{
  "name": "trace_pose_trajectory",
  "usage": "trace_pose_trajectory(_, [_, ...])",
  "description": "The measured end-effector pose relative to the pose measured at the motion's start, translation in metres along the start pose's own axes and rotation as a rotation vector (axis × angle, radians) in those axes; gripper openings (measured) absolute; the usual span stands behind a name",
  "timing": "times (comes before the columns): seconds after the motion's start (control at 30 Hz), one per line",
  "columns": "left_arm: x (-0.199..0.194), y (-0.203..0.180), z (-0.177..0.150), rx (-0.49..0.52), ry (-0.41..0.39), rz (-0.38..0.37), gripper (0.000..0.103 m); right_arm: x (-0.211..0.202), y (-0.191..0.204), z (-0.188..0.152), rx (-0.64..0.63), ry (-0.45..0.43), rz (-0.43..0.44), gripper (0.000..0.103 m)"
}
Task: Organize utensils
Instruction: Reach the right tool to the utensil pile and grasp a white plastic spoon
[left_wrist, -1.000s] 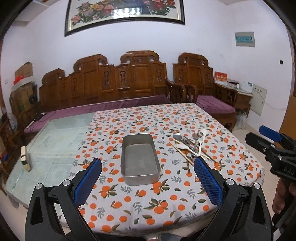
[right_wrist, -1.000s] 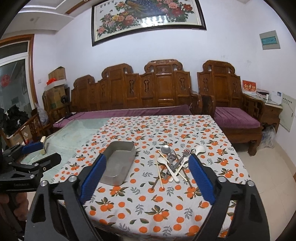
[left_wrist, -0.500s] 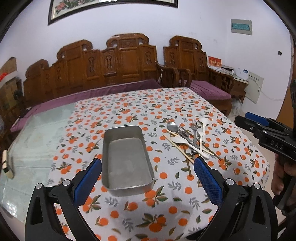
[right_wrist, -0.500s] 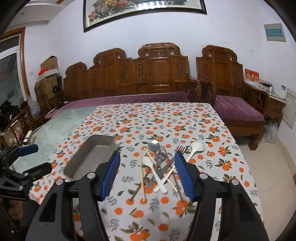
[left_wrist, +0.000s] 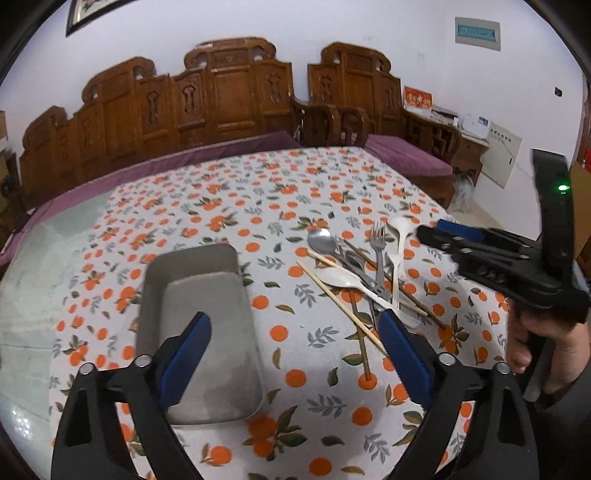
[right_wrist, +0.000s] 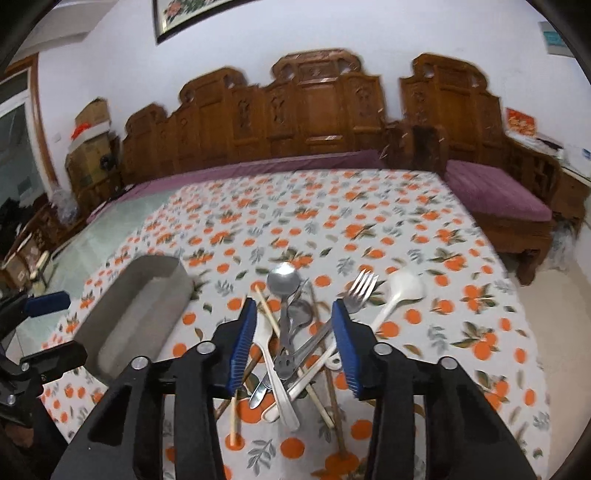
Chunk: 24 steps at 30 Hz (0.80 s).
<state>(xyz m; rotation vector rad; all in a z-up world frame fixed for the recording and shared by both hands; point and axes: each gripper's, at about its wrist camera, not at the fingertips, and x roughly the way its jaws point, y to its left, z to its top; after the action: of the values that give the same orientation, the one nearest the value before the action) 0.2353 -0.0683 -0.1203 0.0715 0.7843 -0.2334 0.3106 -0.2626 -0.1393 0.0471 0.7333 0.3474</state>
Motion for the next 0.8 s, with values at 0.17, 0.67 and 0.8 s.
trace_pose_trajectory(0.17, [0.014, -0.005, 0.0, -0.007, 0.023, -0.009, 0.078, 0.04, 0.007, -0.011, -0.052, 0.088, 0.085, 0.032])
trace_pose_trajectory(0.67, [0.036, -0.006, -0.007, -0.025, 0.084, -0.007, 0.067, 0.1, 0.035, -0.029, -0.195, 0.334, 0.11, 0.012])
trace_pose_trajectory(0.8, [0.041, -0.008, -0.007, -0.026, 0.092, -0.005, 0.067, 0.088, 0.03, -0.021, -0.161, 0.293, 0.126, 0.008])
